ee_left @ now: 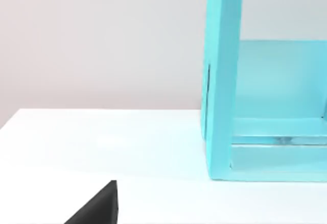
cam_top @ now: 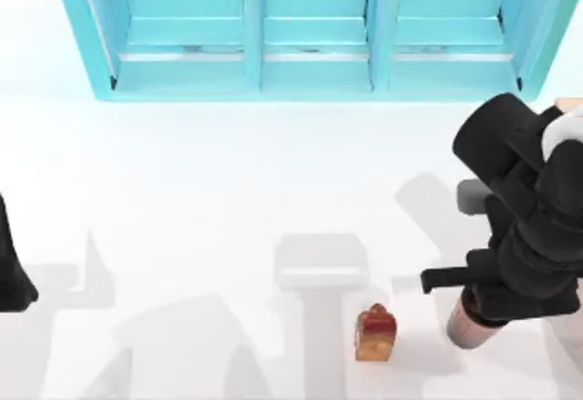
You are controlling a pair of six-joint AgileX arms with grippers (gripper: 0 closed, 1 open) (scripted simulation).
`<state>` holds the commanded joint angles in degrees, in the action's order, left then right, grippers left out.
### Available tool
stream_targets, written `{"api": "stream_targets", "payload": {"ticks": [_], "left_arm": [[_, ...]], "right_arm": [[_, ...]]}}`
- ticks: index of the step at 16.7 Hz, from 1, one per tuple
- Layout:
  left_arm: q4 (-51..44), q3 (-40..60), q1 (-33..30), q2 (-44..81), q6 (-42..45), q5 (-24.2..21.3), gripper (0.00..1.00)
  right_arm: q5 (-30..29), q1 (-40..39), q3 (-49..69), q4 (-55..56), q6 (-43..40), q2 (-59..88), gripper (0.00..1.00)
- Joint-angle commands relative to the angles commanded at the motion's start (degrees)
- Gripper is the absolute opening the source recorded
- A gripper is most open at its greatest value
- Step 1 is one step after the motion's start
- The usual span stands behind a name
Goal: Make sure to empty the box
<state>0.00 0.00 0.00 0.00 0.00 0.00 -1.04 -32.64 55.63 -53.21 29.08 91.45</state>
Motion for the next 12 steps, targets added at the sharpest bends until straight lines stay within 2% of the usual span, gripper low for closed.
{"api": "stream_targets", "payload": {"ticks": [3, 7, 12], "left_arm": [[0.0, 0.0, 0.0, 0.0, 0.0, 0.0, 1.0], [0.0, 0.0, 0.0, 0.0, 0.0, 0.0, 1.0], [0.0, 0.0, 0.0, 0.0, 0.0, 0.0, 1.0]], "right_arm": [[-0.7, 3.2, -2.8, -1.0, 0.6, 0.7, 0.0], [-0.9, 3.5, -3.1, -1.0, 0.6, 0.5, 0.0], [-0.9, 3.5, -3.1, -1.0, 0.6, 0.5, 0.38]]}}
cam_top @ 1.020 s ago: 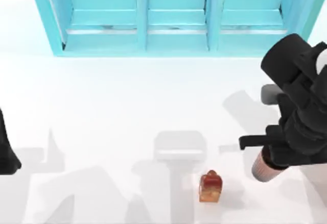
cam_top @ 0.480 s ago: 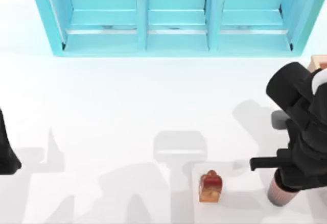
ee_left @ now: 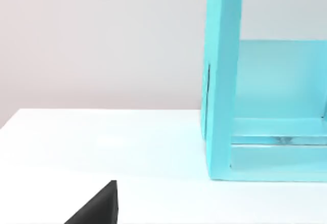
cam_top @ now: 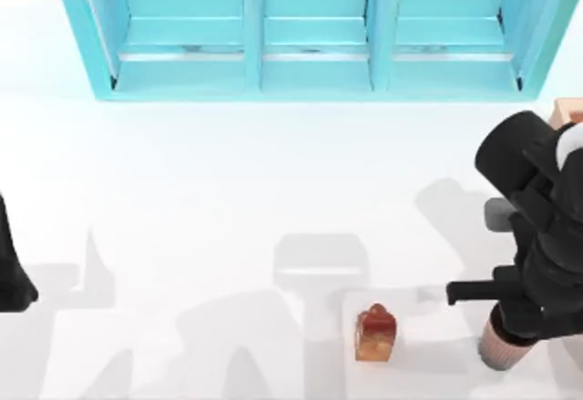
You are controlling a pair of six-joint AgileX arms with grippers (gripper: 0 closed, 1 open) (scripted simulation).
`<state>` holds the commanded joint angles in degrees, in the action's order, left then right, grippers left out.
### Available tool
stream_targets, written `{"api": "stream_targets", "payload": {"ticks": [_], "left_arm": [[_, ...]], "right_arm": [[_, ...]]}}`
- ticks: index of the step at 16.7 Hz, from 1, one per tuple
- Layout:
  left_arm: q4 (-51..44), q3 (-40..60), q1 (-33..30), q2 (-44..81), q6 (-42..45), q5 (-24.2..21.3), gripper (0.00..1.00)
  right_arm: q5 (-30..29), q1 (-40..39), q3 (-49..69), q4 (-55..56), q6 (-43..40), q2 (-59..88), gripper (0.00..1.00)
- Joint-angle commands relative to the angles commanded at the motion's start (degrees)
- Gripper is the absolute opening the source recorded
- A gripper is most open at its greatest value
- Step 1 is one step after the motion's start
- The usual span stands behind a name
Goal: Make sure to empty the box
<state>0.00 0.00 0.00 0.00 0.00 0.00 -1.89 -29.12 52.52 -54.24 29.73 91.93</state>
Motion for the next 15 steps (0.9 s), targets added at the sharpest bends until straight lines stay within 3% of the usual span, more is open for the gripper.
{"api": "stream_targets", "payload": {"ticks": [8, 15], "left_arm": [[0.0, 0.0, 0.0, 0.0, 0.0, 0.0, 1.0], [0.0, 0.0, 0.0, 0.0, 0.0, 0.0, 1.0]], "right_arm": [[0.0, 0.0, 0.0, 0.0, 0.0, 0.0, 0.98], [0.0, 0.0, 0.0, 0.0, 0.0, 0.0, 1.0]]}}
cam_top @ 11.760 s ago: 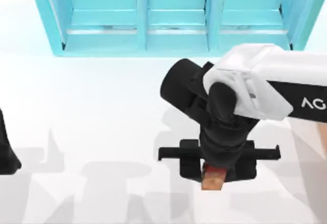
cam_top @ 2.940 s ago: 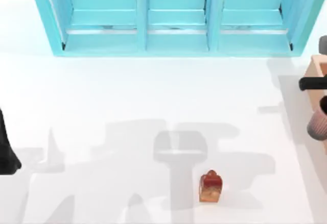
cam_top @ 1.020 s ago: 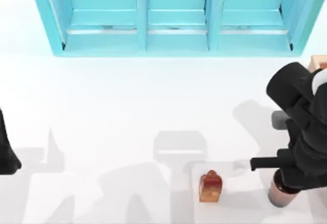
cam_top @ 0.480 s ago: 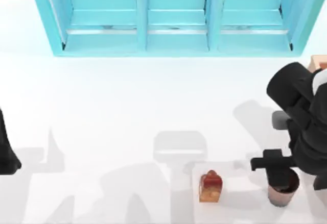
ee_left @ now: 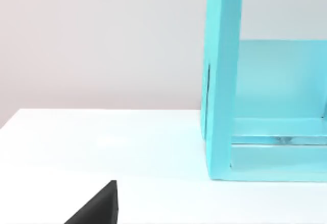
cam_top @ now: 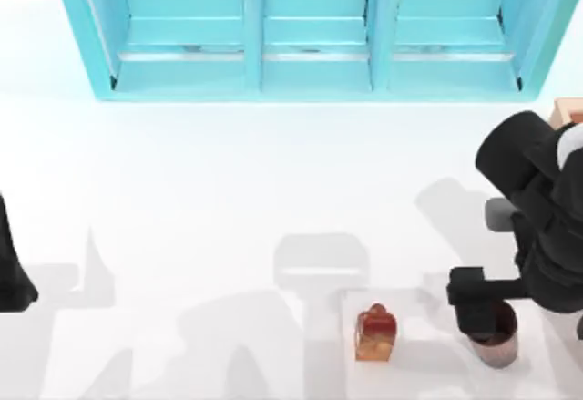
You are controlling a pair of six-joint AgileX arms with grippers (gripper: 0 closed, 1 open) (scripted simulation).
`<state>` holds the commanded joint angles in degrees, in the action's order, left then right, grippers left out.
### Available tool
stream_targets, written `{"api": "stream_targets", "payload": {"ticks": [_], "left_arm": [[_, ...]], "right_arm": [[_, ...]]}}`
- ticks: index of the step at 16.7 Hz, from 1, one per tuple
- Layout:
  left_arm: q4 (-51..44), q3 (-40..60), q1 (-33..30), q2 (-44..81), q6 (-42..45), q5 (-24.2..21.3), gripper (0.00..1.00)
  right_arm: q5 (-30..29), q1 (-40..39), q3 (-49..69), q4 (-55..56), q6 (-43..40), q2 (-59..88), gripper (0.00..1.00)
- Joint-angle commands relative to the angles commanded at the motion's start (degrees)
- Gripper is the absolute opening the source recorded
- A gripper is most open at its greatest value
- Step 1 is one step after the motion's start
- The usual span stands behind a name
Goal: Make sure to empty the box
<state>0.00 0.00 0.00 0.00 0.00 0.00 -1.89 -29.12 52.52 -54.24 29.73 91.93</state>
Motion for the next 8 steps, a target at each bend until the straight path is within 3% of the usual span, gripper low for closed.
{"api": "stream_targets", "payload": {"ticks": [4, 8], "left_arm": [[0.0, 0.0, 0.0, 0.0, 0.0, 0.0, 1.0], [0.0, 0.0, 0.0, 0.0, 0.0, 0.0, 1.0]], "right_arm": [[0.8, 0.0, 0.7, -0.8, 0.2, 0.4, 1.0], [5.0, 0.8, 8.5, -7.5, 0.1, 0.4, 1.0]]}}
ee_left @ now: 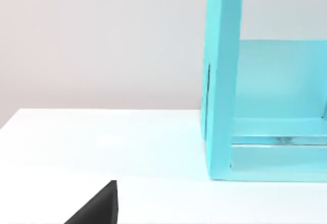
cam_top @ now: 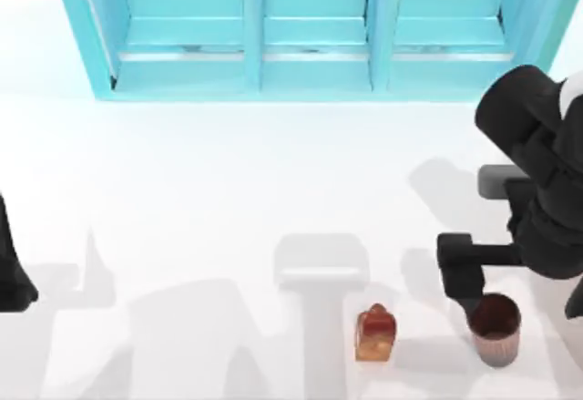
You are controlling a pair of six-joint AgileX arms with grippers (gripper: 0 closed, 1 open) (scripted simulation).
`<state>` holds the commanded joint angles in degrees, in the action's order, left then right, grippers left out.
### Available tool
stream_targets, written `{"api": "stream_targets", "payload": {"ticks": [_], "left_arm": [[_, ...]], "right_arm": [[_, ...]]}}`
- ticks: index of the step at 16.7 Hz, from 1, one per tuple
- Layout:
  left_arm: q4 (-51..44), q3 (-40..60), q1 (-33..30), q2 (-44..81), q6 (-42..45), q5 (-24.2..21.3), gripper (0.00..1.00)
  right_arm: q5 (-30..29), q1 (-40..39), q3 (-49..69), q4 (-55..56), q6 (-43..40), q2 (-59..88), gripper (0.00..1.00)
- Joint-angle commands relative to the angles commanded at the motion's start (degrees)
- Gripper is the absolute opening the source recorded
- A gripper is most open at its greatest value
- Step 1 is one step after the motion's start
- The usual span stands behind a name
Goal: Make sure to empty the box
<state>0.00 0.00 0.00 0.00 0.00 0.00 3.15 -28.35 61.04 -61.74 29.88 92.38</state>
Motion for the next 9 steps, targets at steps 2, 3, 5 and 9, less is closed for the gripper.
{"api": "stream_targets", "payload": {"ticks": [2, 3, 5, 9], "left_arm": [[0.0, 0.0, 0.0, 0.0, 0.0, 0.0, 1.0], [0.0, 0.0, 0.0, 0.0, 0.0, 0.0, 1.0], [0.0, 0.0, 0.0, 0.0, 0.0, 0.0, 1.0], [0.0, 0.0, 0.0, 0.0, 0.0, 0.0, 1.0]], "right_arm": [[0.4, 0.5, 5.4, -5.5, -0.7, -1.3, 1.0], [0.1, 0.5, 7.5, -8.2, -0.8, -1.7, 1.0], [-1.7, 0.2, 10.0, -12.6, -0.7, -2.8, 1.0], [-5.1, -0.5, 9.6, -16.1, -0.5, -5.8, 1.0]]}}
